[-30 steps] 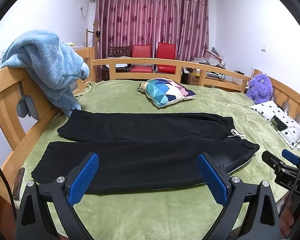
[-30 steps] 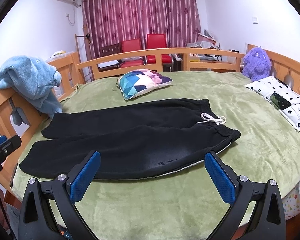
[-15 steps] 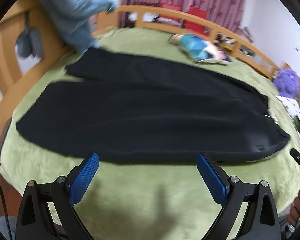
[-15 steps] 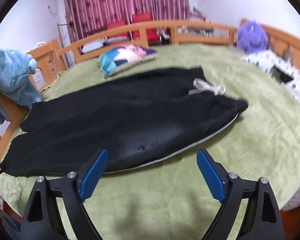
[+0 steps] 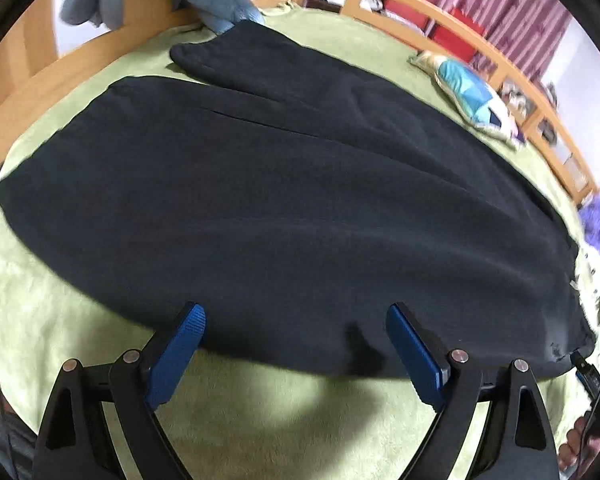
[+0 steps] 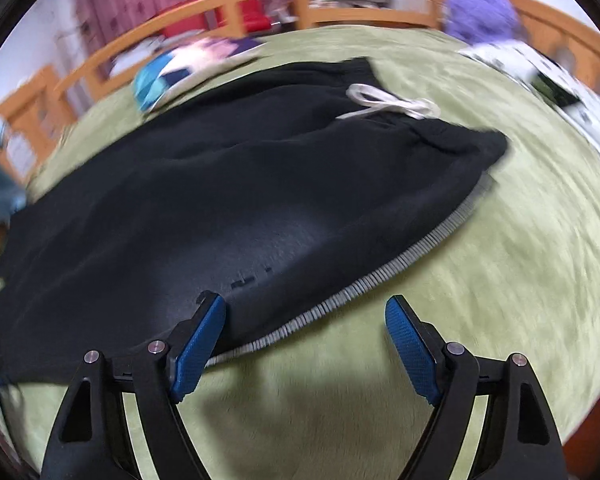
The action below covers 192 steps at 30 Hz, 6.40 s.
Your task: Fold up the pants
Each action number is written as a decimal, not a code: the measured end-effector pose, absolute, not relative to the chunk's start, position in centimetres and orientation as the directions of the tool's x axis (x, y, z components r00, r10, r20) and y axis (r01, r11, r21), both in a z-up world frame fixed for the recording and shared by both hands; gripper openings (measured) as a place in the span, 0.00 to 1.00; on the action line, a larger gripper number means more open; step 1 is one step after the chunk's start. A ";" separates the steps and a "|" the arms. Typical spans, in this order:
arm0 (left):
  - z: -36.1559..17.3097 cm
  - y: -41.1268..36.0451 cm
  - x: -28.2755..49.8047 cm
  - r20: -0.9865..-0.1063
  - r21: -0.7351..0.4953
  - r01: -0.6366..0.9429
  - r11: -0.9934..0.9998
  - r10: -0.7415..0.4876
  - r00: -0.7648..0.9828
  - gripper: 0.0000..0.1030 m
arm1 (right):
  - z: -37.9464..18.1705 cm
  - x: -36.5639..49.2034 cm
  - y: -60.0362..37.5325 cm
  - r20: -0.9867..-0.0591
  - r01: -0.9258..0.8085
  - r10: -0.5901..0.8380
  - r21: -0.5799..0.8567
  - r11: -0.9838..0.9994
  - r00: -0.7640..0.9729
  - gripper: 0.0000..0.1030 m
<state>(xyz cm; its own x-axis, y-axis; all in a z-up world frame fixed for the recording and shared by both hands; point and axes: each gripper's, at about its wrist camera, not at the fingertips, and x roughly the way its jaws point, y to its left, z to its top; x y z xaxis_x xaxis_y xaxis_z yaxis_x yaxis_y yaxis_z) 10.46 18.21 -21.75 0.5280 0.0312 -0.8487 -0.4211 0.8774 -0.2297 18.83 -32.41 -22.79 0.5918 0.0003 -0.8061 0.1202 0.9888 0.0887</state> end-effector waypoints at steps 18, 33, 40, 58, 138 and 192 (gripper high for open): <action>-23.7 18.3 7.7 -0.864 -0.253 -0.435 0.864 0.000 0.503 0.89 | -25.2 18.5 -33.6 -0.845 0.208 0.045 0.182 0.961 0.532 0.79; -20.7 24.1 11.3 -0.832 -0.346 -0.498 0.795 -0.014 0.555 0.12 | -23.0 19.8 -32.7 -0.739 0.099 0.178 0.315 0.944 0.650 0.12; -12.2 23.2 17.2 -0.770 -0.243 -0.396 0.886 0.072 0.634 0.12 | -15.6 24.4 -32.7 -0.661 0.029 0.246 0.376 0.926 0.709 0.10; -11.8 22.5 39.4 -0.686 -0.164 -0.367 0.915 0.162 0.710 0.11 | -14.9 47.7 -28.2 -0.611 0.024 0.220 0.365 0.931 0.760 0.13; -14.2 7.0 2.5 -0.765 -0.189 -0.085 0.978 -0.092 0.637 0.59 | -13.7 10.5 -45.5 -0.733 0.251 -0.046 0.173 0.952 0.678 0.50; -20.9 23.5 8.6 -0.775 -0.411 -0.390 0.824 -0.091 0.625 0.57 | -20.5 16.2 -37.2 -0.714 0.155 0.140 0.331 0.931 0.686 0.50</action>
<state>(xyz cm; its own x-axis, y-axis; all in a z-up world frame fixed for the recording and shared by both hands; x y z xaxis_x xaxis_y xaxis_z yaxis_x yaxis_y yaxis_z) 8.59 23.49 -20.93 0.6253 -0.0911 -0.7750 -0.3899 0.8239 -0.4114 16.25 -37.21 -20.47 0.6856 0.1402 -0.7144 0.1550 0.9307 0.3314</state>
